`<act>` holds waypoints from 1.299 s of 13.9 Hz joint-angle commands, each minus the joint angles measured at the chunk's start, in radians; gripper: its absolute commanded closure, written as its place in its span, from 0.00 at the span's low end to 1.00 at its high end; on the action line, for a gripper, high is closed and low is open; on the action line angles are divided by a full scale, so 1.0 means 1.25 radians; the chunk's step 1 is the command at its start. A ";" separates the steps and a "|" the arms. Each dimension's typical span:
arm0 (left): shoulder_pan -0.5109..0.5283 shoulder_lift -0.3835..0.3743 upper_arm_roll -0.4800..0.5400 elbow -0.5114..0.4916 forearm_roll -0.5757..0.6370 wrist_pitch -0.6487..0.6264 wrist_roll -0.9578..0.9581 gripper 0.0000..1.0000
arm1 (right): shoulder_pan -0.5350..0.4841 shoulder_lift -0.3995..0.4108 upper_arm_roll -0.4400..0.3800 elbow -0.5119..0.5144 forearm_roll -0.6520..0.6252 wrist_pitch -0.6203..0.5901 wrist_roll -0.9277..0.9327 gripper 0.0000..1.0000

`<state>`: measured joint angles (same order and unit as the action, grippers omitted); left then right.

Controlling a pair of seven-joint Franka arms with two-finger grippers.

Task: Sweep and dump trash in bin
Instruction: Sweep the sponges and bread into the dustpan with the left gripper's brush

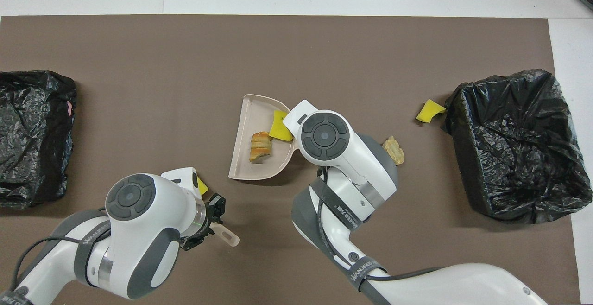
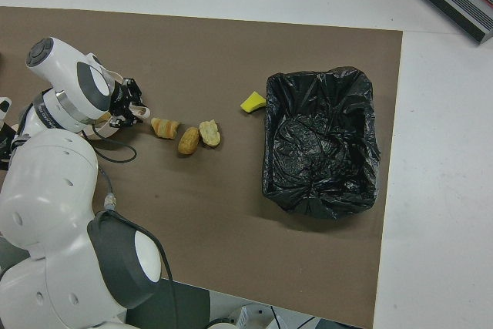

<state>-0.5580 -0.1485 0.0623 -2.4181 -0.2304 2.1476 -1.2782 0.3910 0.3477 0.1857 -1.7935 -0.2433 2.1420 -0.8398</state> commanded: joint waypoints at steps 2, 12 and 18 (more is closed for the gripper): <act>0.037 0.094 0.000 0.078 -0.014 0.031 0.077 1.00 | -0.011 -0.014 0.009 -0.002 -0.019 -0.023 0.013 0.58; -0.043 0.138 -0.015 0.149 -0.019 0.061 0.598 1.00 | -0.016 -0.013 0.009 -0.028 -0.020 0.017 0.010 1.00; -0.041 0.113 -0.029 0.189 -0.005 -0.046 0.696 1.00 | 0.004 -0.014 0.013 -0.007 -0.020 -0.015 0.020 1.00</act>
<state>-0.6183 0.0187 0.0135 -2.2181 -0.2389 2.1827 -0.4345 0.3832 0.3431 0.1906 -1.8093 -0.2479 2.1508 -0.8402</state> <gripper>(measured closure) 0.731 0.670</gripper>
